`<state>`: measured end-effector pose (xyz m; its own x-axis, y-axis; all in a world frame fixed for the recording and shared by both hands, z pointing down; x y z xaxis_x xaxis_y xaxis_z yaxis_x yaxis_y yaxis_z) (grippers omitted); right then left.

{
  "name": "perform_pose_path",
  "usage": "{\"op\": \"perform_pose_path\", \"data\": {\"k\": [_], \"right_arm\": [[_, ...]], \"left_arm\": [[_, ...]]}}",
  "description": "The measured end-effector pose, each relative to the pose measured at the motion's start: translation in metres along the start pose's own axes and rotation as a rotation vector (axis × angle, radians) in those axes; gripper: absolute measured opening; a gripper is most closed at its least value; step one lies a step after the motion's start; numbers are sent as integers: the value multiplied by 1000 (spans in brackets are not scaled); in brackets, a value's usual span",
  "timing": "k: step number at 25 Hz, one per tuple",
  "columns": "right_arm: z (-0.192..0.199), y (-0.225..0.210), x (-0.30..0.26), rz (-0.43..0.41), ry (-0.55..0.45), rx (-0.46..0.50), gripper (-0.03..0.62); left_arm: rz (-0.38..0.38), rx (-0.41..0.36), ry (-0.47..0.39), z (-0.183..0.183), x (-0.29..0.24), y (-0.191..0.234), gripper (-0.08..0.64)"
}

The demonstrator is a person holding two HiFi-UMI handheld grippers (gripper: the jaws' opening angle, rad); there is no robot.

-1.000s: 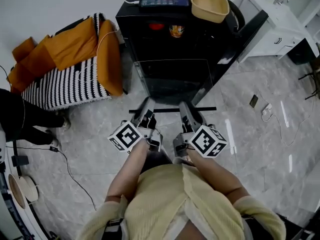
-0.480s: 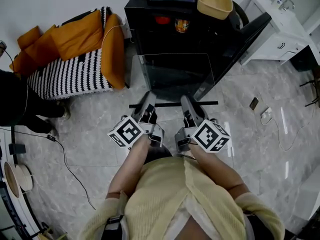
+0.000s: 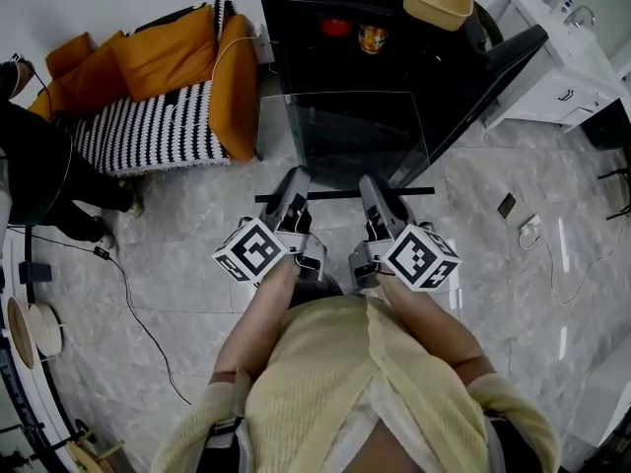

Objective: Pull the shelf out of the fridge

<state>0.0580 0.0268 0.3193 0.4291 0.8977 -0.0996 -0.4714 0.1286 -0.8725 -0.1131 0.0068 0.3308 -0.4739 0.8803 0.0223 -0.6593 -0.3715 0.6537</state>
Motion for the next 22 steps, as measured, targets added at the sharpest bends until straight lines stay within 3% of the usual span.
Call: {"op": "perform_pose_path", "data": {"k": [22], "right_arm": [[13,9,-14,-28,57,6,126]], "left_arm": [[-55,-5,-31,-9,15,12,95]]}}
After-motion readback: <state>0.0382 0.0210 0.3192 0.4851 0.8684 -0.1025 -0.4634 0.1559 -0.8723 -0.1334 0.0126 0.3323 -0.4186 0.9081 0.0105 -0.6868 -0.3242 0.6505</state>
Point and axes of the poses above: the fingertips, and each gripper's own axes: x backward along the fingers, y to its left, z out of its underside, the point moved 4 cm from there along x, backward along the fingers, and after that the axes turned 15 degrees about -x, right-handed, at the moved point
